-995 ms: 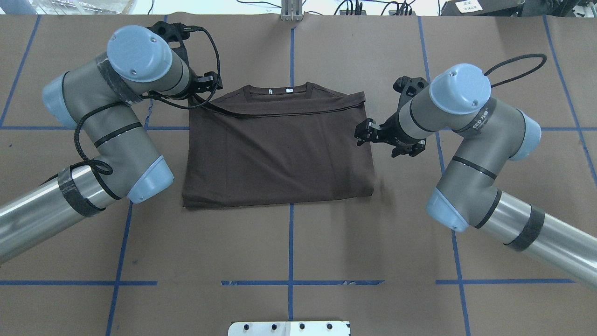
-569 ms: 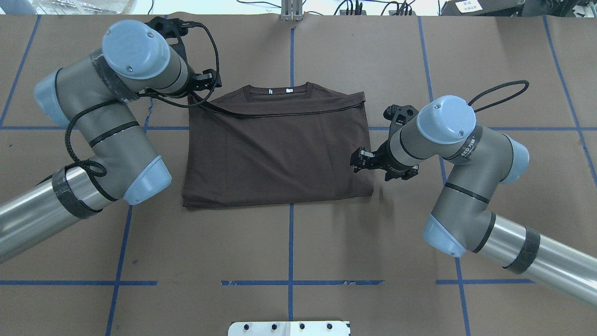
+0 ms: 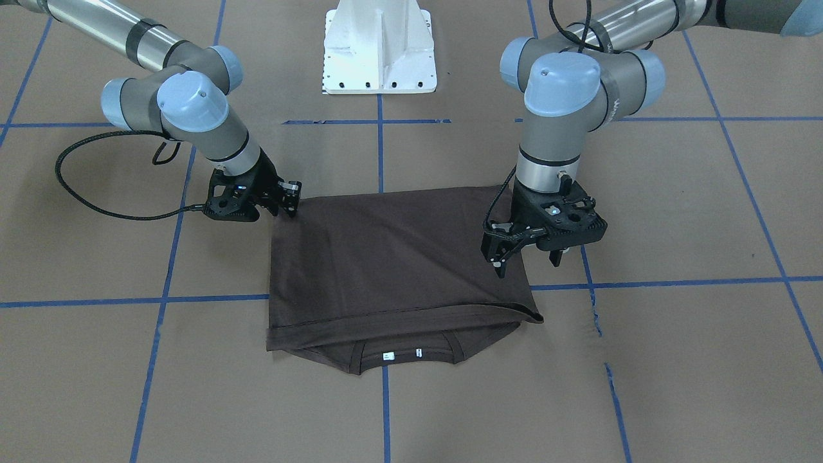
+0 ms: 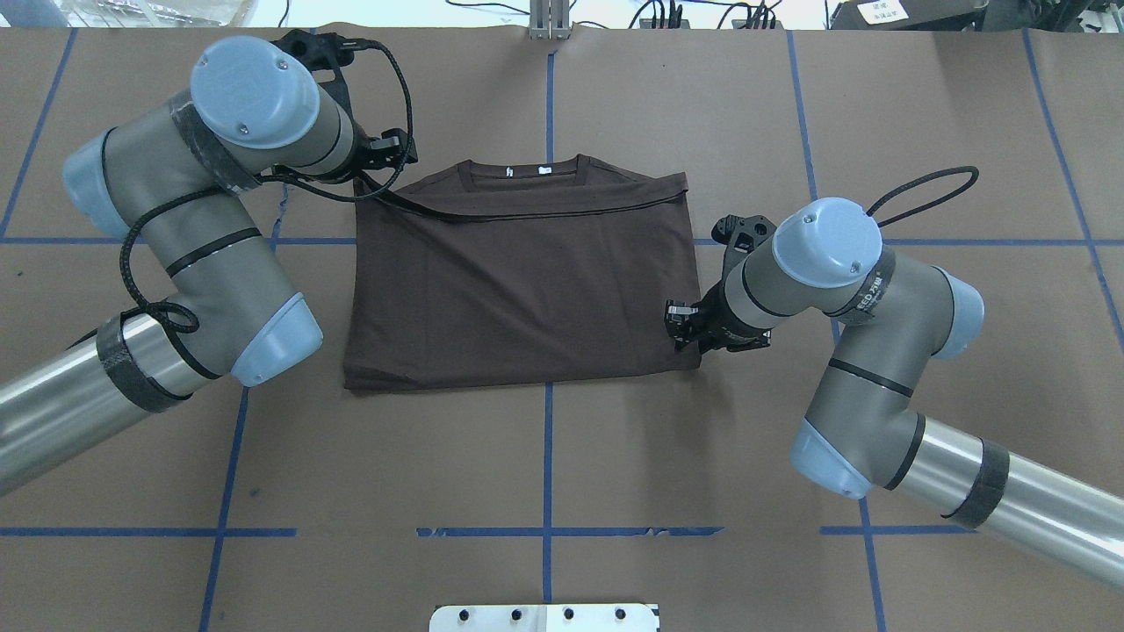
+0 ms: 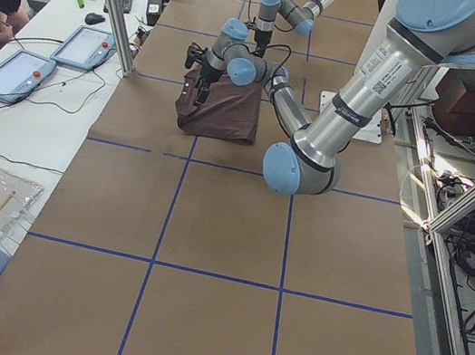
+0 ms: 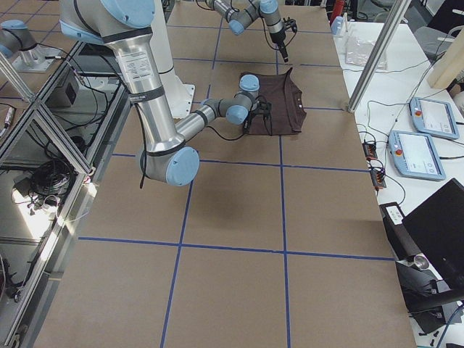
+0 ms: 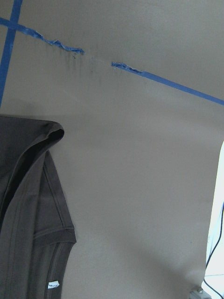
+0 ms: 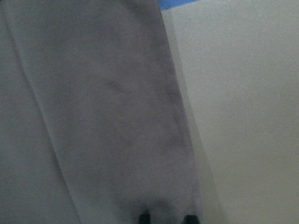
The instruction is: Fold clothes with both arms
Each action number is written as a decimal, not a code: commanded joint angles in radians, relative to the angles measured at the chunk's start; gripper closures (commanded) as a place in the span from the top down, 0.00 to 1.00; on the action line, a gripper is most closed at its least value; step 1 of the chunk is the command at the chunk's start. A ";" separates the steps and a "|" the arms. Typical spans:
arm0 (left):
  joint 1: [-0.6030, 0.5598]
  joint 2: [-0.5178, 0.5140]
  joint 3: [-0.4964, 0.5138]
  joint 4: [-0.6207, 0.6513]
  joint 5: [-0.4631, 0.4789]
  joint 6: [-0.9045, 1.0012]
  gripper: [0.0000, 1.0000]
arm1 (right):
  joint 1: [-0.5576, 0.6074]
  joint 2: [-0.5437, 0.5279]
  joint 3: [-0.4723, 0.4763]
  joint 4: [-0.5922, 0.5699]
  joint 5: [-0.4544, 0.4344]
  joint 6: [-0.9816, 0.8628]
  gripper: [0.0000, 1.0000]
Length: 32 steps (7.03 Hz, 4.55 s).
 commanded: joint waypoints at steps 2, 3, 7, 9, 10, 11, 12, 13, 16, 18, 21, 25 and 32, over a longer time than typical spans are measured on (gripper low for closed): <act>-0.002 0.004 -0.002 0.000 0.000 0.001 1.00 | 0.003 -0.007 0.007 0.000 -0.003 0.000 0.00; 0.000 0.001 -0.002 0.000 0.000 0.001 1.00 | 0.006 -0.039 0.028 0.000 0.001 -0.002 0.00; 0.006 -0.002 -0.011 -0.002 0.000 -0.010 1.00 | -0.144 -0.463 0.395 0.000 -0.002 0.001 0.00; 0.012 -0.002 -0.013 -0.002 0.000 -0.013 1.00 | -0.301 -0.607 0.490 0.002 0.000 0.106 0.00; 0.014 -0.002 -0.017 -0.002 -0.002 -0.013 1.00 | -0.346 -0.621 0.499 0.002 0.002 0.133 0.00; 0.015 -0.001 -0.029 -0.002 -0.008 -0.014 1.00 | -0.357 -0.624 0.522 0.003 0.000 0.142 0.99; 0.034 0.007 -0.057 0.002 -0.015 -0.029 1.00 | -0.351 -0.630 0.570 0.003 -0.009 0.171 1.00; 0.085 0.023 -0.091 0.002 -0.040 -0.110 1.00 | -0.285 -0.622 0.607 0.008 -0.005 0.175 1.00; 0.282 0.063 -0.168 0.002 -0.057 -0.439 1.00 | -0.070 -0.494 0.625 0.012 0.001 0.173 1.00; 0.376 0.065 -0.160 0.003 -0.051 -0.612 0.96 | -0.002 -0.449 0.615 0.011 0.005 0.173 1.00; 0.477 0.067 -0.155 0.018 -0.027 -0.747 0.90 | 0.011 -0.434 0.609 0.011 0.002 0.173 1.00; 0.495 0.054 -0.109 0.020 -0.014 -0.783 0.73 | 0.023 -0.432 0.608 0.011 0.005 0.173 1.00; 0.436 0.054 -0.125 0.023 -0.008 -0.769 0.00 | 0.031 -0.438 0.609 0.009 0.008 0.172 1.00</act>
